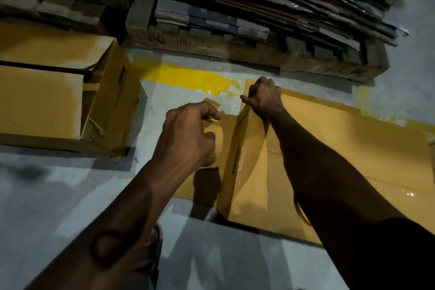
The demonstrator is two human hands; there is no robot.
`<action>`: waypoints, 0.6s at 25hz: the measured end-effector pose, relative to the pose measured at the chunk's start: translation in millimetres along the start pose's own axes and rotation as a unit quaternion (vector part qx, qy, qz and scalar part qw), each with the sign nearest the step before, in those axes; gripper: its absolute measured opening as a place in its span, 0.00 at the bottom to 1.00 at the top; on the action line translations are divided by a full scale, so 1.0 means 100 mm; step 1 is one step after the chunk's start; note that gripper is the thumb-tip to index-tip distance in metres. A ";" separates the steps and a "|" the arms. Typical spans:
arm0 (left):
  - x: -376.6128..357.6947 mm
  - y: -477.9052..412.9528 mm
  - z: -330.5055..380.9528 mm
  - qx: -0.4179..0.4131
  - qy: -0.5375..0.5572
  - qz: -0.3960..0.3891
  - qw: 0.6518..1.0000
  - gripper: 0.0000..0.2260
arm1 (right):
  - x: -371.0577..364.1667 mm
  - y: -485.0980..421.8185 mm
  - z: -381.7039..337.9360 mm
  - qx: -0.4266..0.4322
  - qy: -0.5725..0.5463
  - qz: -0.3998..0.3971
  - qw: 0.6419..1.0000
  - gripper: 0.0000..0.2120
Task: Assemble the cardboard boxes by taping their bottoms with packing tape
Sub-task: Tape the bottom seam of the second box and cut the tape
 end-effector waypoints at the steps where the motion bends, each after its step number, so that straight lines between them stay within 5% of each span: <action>1: -0.01 0.01 0.01 -0.005 0.000 -0.002 1.000 0.15 | 0.02 0.03 -0.02 0.009 -0.011 0.016 1.000 0.24; 6: -0.01 0.01 0.01 -0.004 0.004 -0.002 1.000 0.15 | 0.14 0.15 -0.07 0.018 -0.144 0.081 0.986 0.19; 10: -0.06 0.01 0.10 -0.009 0.007 -0.007 1.000 0.15 | 0.41 0.45 0.26 -0.086 -0.361 0.194 0.908 0.11; 15: -0.26 0.13 0.43 -0.028 0.014 -0.032 0.999 0.15 | 0.39 1.16 0.70 -0.086 -0.253 0.140 0.953 0.16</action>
Point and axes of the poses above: each hand's wrist, its own y-axis away from the middle knuckle, its own x-axis out of the back of the hand, z = x × y, the point moved 9 cm from there along -y, towards the middle knuckle, and after that the axes turned 3 degrees about -y, right-handed, at the moved point
